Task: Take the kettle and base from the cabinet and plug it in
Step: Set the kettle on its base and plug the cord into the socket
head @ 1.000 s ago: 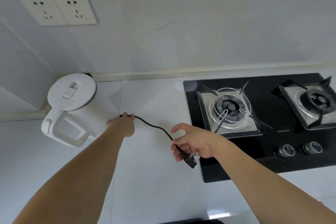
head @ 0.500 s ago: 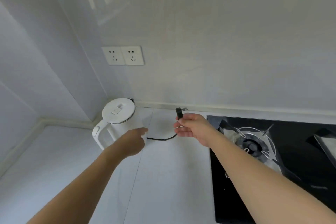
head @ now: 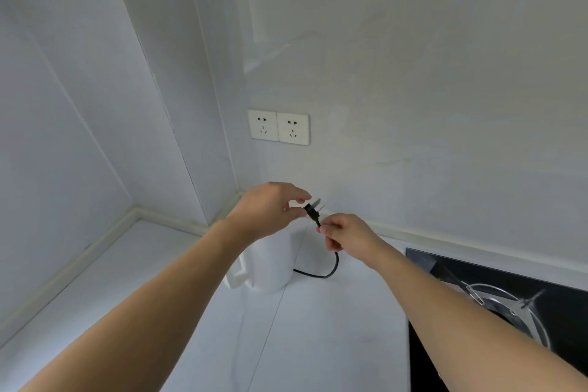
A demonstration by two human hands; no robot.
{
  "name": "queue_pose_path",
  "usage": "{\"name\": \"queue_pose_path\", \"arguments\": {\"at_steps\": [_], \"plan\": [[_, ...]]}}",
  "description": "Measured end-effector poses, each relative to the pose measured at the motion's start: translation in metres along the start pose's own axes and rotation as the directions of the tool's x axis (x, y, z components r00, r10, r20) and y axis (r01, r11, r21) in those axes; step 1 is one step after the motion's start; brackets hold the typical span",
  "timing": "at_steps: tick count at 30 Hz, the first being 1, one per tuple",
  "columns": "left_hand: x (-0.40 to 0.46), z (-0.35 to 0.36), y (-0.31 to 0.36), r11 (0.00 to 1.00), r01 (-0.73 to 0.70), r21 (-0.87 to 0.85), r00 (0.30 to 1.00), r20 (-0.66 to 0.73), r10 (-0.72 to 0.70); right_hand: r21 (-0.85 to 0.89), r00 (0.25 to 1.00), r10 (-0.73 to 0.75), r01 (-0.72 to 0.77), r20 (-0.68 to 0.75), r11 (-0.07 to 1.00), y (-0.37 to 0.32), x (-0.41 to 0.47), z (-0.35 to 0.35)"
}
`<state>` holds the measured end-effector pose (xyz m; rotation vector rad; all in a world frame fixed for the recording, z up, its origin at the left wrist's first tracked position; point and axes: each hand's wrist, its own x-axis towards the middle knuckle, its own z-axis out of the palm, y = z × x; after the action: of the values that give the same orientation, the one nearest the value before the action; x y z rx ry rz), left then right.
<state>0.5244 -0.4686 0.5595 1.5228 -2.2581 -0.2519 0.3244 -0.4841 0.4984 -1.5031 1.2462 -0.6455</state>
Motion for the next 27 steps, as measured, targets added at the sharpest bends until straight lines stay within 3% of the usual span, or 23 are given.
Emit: {"name": "queue_pose_path", "arguments": {"at_steps": [6,11,17,21,27], "plan": [[0.010,0.003,-0.011,0.994,-0.108,0.006,0.994,0.012,0.108,-0.058,1.000,0.009,-0.007,0.029,0.998,-0.001,0.005,0.000],[0.019,0.003,-0.009,0.993,-0.119,0.026,0.992,0.041,0.118,-0.105,1.000,0.024,-0.025,-0.011,0.994,-0.001,0.007,-0.002],[0.035,0.004,-0.010,0.999,-0.002,-0.040,0.999,0.033,0.003,-0.293,0.941,-0.163,0.073,-0.295,0.953,-0.017,0.014,-0.014],[0.048,0.003,-0.015,0.981,0.110,-0.161,0.993,0.067,-0.100,-0.385,0.925,-0.258,0.138,-0.279,0.912,-0.040,0.027,-0.011],[0.069,0.011,-0.039,0.915,0.223,-0.336,0.975,0.055,-0.217,-0.484,0.910,-0.275,0.096,-0.312,0.870,-0.054,0.064,-0.001]]}}
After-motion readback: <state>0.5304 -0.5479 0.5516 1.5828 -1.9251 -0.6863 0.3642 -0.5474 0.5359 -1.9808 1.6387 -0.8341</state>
